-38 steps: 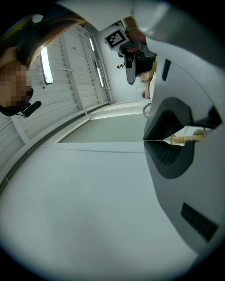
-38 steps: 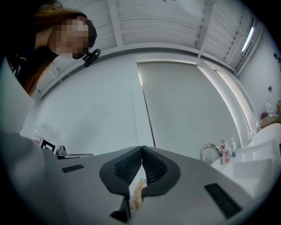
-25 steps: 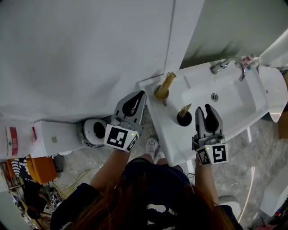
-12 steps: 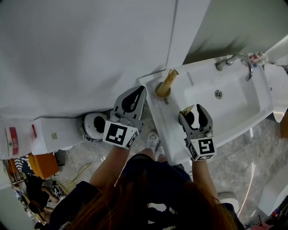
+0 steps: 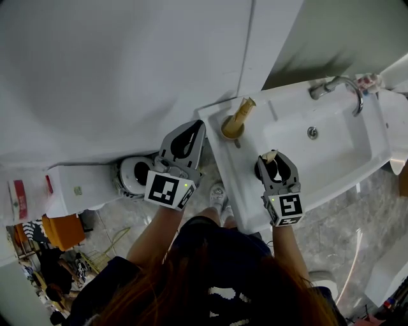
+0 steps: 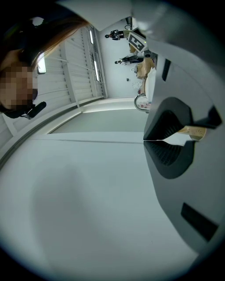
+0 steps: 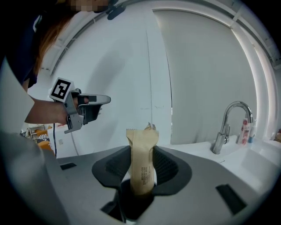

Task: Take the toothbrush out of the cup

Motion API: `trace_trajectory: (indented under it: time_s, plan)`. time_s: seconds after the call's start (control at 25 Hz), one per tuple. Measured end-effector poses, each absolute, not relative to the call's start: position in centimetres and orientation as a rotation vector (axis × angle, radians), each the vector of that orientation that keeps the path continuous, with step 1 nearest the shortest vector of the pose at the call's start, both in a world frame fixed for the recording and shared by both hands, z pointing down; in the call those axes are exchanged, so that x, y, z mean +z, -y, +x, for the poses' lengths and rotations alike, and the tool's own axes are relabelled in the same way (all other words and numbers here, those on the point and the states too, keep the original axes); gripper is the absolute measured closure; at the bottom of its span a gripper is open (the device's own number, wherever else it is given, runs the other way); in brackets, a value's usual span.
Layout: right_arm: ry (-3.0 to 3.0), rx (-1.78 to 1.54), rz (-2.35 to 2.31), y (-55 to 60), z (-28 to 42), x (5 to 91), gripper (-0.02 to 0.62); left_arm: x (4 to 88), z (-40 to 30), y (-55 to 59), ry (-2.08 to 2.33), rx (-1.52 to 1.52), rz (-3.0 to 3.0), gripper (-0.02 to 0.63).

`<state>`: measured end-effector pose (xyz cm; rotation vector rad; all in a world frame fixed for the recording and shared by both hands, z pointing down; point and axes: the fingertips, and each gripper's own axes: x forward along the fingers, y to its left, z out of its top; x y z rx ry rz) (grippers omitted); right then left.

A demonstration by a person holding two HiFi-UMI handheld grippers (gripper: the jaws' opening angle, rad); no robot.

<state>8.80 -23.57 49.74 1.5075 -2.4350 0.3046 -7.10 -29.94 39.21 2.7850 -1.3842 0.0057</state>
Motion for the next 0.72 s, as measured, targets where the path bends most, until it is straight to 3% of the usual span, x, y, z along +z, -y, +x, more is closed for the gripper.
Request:
trace_trajectory:
  time_s: [0.16, 0.72]
  plan:
    - [2.475, 0.28, 1.531, 23.4, 8.9, 47.8, 0.477, 38.9, -7.2, 30.0, 1.392, -0.001, 2.789, 0.584]
    - [2.666, 0.131, 1.658, 20.5, 11.7, 35.5, 0.495, 35.6, -7.0, 27.5, 1.41, -0.086, 2.835, 0.585]
